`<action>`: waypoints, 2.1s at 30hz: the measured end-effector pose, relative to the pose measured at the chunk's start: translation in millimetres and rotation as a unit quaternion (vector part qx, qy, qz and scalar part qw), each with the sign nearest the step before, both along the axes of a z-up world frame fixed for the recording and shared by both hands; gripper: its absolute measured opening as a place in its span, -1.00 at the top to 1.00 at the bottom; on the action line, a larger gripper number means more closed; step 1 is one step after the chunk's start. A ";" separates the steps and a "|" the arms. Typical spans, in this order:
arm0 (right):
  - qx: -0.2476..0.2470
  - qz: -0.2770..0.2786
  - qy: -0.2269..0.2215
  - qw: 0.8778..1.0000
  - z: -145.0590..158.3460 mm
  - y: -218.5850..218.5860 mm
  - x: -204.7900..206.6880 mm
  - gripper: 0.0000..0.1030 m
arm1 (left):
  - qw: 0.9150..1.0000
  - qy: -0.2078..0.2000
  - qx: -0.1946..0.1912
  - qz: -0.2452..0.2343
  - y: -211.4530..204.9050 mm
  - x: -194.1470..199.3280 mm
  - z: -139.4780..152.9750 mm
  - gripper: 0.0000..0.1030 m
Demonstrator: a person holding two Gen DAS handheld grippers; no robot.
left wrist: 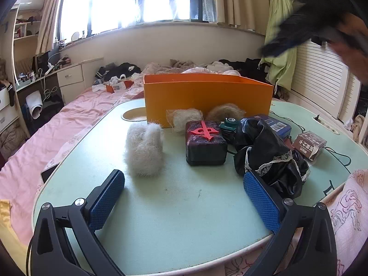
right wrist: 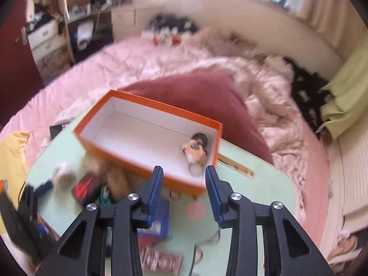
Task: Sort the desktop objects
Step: 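Grasp the figurine in the orange box with the right tool, set it on the table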
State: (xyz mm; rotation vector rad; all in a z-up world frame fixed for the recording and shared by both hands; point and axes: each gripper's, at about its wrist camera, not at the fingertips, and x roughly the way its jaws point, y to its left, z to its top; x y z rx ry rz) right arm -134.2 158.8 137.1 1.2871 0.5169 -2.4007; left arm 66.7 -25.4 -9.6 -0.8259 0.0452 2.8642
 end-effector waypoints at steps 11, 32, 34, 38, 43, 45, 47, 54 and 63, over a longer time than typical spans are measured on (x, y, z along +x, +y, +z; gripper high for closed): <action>0.185 -0.050 -0.129 0.973 -84.2 -52.0 -103.4 0.30 | 1.000 0.008 0.004 -0.006 -0.5 3.5 -2.2 -0.99; -0.040 0.049 -0.081 0.995 -10.9 -28.1 4.2 0.41 | 1.000 0.009 0.006 -0.008 -2.6 4.0 -2.2 -0.99; -0.042 0.061 -0.096 0.993 -19.1 -29.6 20.7 0.41 | 1.000 0.009 0.005 -0.008 -2.4 4.4 -2.3 -0.99; -0.054 0.054 -0.108 0.991 -56.2 -27.9 17.5 0.41 | 1.000 0.009 0.004 -0.007 -2.0 3.7 -2.3 -0.99; -0.113 0.027 -0.130 0.985 -82.7 -15.5 3.1 0.39 | 1.000 0.004 0.003 -0.006 -1.9 1.9 -2.0 -0.99; -0.130 0.027 -0.116 0.984 -75.9 -7.0 8.9 0.24 | 1.000 0.000 0.002 -0.006 -1.7 1.5 -1.2 -0.99; -0.154 0.026 -0.082 0.984 -62.1 10.5 21.4 -0.18 | 1.000 -0.008 0.001 -0.006 -2.2 1.0 0.8 -0.99; -0.163 -0.035 -0.006 0.986 -61.9 93.9 76.7 -0.22 | 1.000 -0.016 -0.008 -0.003 -6.9 -7.6 37.7 -0.99; -0.180 -0.025 0.002 0.983 -95.4 138.2 125.6 -0.23 | 0.993 -0.096 -0.004 -0.068 58.6 -115.2 142.8 -0.97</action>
